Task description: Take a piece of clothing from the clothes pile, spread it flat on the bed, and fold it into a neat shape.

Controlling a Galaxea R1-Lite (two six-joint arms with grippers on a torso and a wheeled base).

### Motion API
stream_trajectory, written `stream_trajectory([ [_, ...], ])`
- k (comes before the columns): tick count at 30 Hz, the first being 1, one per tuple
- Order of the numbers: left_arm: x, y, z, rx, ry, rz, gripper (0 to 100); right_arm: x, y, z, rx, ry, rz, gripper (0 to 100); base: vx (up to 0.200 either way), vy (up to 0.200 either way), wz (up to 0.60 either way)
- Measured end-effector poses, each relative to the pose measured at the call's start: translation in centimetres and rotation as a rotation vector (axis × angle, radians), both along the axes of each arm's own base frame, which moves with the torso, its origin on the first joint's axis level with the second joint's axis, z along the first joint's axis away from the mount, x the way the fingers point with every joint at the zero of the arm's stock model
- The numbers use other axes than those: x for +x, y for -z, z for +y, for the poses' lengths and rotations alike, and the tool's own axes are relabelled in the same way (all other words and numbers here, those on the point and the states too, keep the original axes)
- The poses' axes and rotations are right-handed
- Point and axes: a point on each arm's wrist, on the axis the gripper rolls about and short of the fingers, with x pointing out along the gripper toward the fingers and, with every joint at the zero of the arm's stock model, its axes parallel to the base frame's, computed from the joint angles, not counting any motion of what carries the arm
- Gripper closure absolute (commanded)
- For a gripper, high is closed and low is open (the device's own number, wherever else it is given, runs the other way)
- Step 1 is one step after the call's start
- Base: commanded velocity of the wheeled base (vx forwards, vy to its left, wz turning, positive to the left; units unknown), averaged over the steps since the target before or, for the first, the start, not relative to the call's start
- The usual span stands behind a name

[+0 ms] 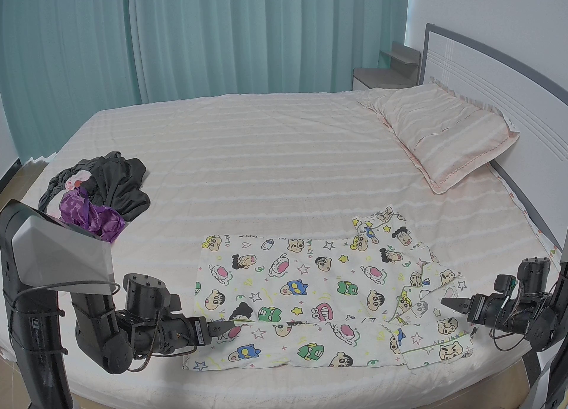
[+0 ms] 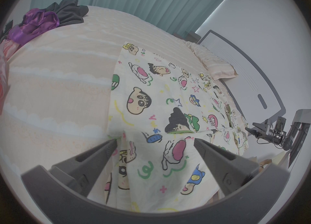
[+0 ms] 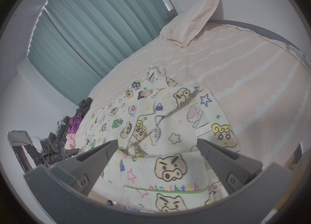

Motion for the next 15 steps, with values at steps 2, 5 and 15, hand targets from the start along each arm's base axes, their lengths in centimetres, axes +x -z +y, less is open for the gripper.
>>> stream_trajectory([
  [2,0.0,0.3,0.0,0.003,-0.001,0.008,100,0.0,0.3,-0.3,-0.017,0.000,0.006,0,0.000,0.000,0.00],
  [5,0.1,0.7,0.1,0.009,-0.006,0.020,100,0.1,0.8,-0.9,-0.054,-0.005,0.007,0,0.000,0.000,0.00],
  [15,-0.2,1.2,0.4,0.018,-0.014,0.041,100,0.1,2.4,-2.4,-0.055,-0.108,0.013,0,0.000,0.000,0.00],
])
